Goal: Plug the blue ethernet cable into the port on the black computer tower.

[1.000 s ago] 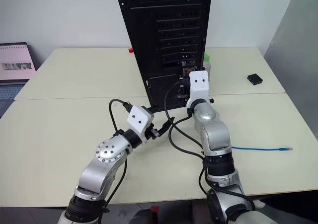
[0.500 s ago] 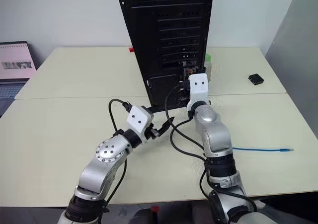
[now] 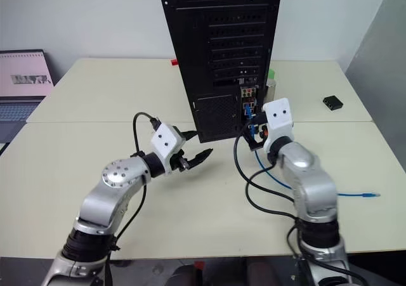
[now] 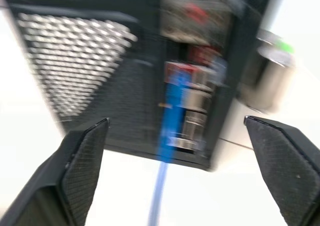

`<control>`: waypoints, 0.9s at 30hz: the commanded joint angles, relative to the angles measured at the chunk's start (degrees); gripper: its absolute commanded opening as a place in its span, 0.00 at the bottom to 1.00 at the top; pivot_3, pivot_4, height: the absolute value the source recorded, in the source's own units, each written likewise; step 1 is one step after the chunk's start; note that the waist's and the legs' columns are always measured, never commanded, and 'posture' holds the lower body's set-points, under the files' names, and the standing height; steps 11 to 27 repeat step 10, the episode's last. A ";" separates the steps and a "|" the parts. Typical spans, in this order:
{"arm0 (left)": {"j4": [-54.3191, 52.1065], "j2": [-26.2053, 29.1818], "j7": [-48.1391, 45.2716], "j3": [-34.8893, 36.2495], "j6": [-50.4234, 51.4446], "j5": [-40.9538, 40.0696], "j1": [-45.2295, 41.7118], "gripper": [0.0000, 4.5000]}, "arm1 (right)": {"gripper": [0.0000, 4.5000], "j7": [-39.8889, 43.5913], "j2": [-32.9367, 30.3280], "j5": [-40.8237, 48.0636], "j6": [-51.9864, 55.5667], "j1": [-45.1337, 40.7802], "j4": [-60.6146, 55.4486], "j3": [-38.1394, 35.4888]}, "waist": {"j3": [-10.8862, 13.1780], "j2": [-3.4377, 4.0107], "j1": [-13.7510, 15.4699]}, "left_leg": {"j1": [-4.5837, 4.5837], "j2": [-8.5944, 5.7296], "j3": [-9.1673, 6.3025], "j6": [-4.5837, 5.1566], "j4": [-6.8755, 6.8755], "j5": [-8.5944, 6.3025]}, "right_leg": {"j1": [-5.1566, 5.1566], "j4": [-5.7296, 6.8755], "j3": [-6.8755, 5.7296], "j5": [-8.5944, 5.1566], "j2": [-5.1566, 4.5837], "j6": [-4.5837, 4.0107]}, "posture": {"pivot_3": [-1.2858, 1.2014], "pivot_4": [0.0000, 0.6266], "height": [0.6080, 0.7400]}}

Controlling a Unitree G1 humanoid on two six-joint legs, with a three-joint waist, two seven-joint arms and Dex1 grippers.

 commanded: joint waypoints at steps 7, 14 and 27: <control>8.91 7.25 -10.95 2.64 -1.91 -2.74 -7.76 0.76 | 0.99 14.23 -17.41 10.46 0.01 2.67 -3.73 -10.63 | 0.13 -0.11 0.09 | 0.01 -0.02 0.02 0.02 0.01 -0.01 | 0.03 -0.04 -0.01 -0.01 0.00 0.01 | 0.52 0.24 1.00; 10.03 8.12 -13.34 2.78 -2.41 -3.47 -8.53 0.76 | 0.99 15.44 -19.89 11.72 -0.64 3.75 -3.37 -11.36 | 0.13 -0.11 0.05 | 0.01 -0.02 0.04 0.02 0.00 -0.01 | 0.03 -0.04 0.03 -0.01 0.01 0.01 | 0.52 0.24 1.00; 10.03 8.12 -13.34 2.78 -2.41 -3.47 -8.53 0.76 | 0.99 15.44 -19.89 11.72 -0.64 3.75 -3.37 -11.36 | 0.13 -0.11 0.05 | 0.01 -0.02 0.04 0.02 0.00 -0.01 | 0.03 -0.04 0.03 -0.01 0.01 0.01 | 0.52 0.24 1.00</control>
